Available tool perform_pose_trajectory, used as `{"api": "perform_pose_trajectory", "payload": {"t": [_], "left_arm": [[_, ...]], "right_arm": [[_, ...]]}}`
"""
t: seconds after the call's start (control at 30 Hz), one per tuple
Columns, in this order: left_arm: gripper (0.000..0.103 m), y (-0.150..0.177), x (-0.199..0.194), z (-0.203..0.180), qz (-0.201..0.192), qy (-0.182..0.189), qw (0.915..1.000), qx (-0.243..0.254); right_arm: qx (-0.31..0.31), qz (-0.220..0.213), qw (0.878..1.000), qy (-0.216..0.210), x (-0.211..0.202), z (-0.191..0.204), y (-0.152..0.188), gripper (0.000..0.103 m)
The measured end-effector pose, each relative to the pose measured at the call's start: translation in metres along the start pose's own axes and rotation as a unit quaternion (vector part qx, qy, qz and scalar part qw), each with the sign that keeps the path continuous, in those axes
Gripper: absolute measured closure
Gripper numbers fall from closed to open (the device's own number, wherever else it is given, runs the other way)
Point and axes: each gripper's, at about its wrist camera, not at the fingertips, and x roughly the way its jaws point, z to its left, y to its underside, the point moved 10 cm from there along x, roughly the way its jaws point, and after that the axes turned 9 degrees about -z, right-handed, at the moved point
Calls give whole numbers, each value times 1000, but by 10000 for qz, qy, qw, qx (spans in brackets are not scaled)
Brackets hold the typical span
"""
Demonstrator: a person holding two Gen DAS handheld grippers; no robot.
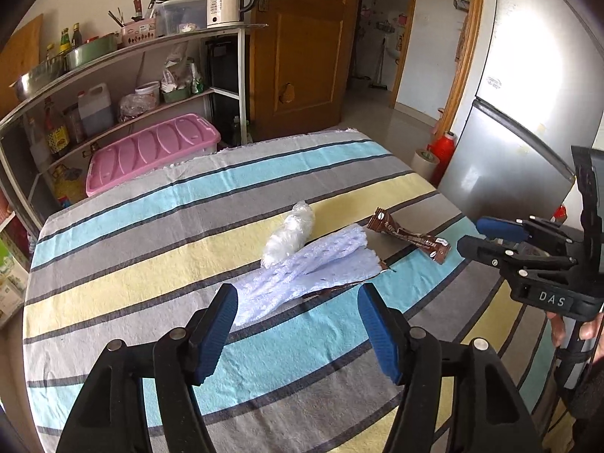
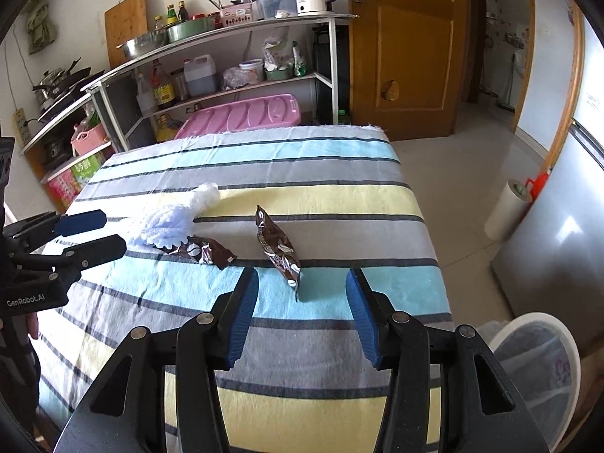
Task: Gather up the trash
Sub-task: 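Grasp the clear foam sleeve with the left tool while the right tool grasps a brown chocolate wrapper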
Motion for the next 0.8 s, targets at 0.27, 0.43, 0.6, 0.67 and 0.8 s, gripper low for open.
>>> {"api": "perform_pose_trajectory", "payload": {"t": [0.27,0.43,0.6,0.67,0.8], "left_arm": [[37,-3,22,-6,149,115,9977,650],[37,-3,37,-12,258,273,9942,1010],[37,-2,44,-11,299,460,9950,840],[37,-3,44,-7,276,561,9964,571],[38,-4,48,-3,328,571,9971,375]], "right_arm": [[-196,173,9995,-198,33,7,-5,48],[-200,270,9991,-260,44,9,-2,47],[-218,304,9990,-252,53,9,-3,47],[-190,294,9989,-316,54,9,-4,47],[-165,372,9984,-385,60,13,-2,47]]}}
